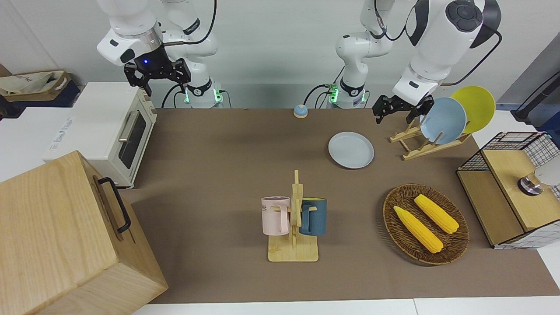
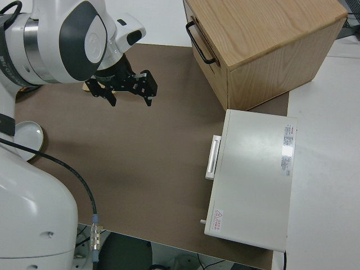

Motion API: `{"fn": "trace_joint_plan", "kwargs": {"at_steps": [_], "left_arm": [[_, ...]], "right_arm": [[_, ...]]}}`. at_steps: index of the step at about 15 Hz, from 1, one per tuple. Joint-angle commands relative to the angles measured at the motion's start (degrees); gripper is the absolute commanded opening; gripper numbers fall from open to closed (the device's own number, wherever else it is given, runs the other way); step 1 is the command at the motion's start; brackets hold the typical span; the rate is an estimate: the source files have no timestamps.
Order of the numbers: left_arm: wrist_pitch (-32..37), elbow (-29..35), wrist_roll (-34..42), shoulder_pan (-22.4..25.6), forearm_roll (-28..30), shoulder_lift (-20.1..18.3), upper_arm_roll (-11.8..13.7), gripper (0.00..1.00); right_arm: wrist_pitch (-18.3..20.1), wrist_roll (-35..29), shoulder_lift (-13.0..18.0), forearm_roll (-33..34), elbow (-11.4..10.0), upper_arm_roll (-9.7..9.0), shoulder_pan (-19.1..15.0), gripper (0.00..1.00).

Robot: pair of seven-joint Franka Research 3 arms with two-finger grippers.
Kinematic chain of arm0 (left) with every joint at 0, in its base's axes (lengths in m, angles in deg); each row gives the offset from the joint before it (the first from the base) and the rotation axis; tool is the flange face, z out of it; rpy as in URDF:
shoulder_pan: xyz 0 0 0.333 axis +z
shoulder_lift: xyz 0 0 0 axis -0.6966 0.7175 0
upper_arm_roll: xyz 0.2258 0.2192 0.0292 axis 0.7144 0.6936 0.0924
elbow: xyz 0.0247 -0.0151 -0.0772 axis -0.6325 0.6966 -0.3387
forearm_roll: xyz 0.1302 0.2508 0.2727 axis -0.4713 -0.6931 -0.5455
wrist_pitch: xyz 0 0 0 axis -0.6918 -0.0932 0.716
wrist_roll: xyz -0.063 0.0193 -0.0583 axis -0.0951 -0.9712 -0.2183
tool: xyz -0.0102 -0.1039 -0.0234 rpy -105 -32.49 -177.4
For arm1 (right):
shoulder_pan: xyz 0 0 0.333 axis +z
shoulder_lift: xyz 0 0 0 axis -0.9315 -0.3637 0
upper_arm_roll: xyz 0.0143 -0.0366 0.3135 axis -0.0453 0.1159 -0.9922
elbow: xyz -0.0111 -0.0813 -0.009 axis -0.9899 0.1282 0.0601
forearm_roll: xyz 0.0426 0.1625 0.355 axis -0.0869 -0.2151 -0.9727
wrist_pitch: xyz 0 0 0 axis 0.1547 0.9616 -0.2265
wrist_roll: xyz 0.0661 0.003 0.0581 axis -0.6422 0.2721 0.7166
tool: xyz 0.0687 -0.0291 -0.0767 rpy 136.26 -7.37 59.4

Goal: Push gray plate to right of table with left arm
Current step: 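Lower the left gripper toward the table beside the gray plate's near edge, then move the left gripper against the gray plate's edge nearest it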

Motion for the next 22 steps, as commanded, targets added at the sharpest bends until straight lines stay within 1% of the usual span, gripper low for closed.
{"fn": "trace_joint_plan", "kwargs": {"at_steps": [1, 2, 4, 6, 8, 9, 10, 12, 13, 18, 19, 22], "left_arm": [[-6.91, 15.52, 2.30, 2.31, 1.63, -11.35, 0.20, 1.00], [-8.07, 18.00, 3.00, 2.49, 1.89, -12.77, 0.37, 1.00], [-11.14, 22.92, 5.80, 2.41, 2.50, -15.41, 2.56, 1.00], [-16.40, 30.82, 8.71, 2.41, 4.26, -19.62, 4.59, 1.00], [-21.68, 38.73, 9.42, 2.41, 4.44, -23.84, 5.21, 1.00], [-25.10, 43.99, 9.42, 2.41, 4.44, -26.12, 5.47, 1.00], [-26.44, 46.22, 9.42, 2.49, 4.44, -27.02, 5.56, 1.00], [-27.93, 48.95, 9.60, 2.50, 4.44, -27.11, 6.87, 1.00], [-31.60, 51.66, 9.69, 2.15, 4.44, -27.20, 7.49, 1.00], [-41.47, 59.33, 9.95, 2.41, 4.53, -26.32, 7.50, 1.00], [-42.18, 59.77, 9.95, 2.49, 4.97, -25.45, 7.50, 1.00], [-42.62, 59.78, 9.34, 2.23, 6.19, -21.24, 7.50, 1.00]], "right_arm": [[0.89, -0.66, 0.14, -0.25, 0.54, -0.93, -1.07, 0.983], [0.89, -0.66, 0.14, -0.25, 0.54, -0.93, -1.16, 0.983], [0.89, -0.66, 0.14, -0.25, 0.54, -0.93, -1.07, 0.983], [0.89, -0.66, 0.14, -0.25, 0.54, -0.93, -1.07, 0.983], [0.89, -0.66, 0.14, -0.25, 0.54, -0.93, -1.07, 0.983], [0.89, -0.66, 0.14, -0.25, 0.54, -0.93, -1.16, 0.983], [0.89, -0.66, 0.14, -0.25, 0.54, -0.93, -1.07, 0.983], [0.89, -0.66, 0.14, -0.25, 0.54, -0.93, -1.07, 0.983], [0.89, -0.66, 0.14, -0.25, 0.54, -0.93, -1.07, 0.983], [0.89, -0.66, 0.14, -0.25, 0.54, -0.93, -1.07, 0.983], [0.89, -0.66, 0.14, -0.25, 0.54, -0.93, -1.07, 0.983], [0.89, -0.66, 0.14, -0.25, 0.54, -0.93, -1.07, 0.983]]}}
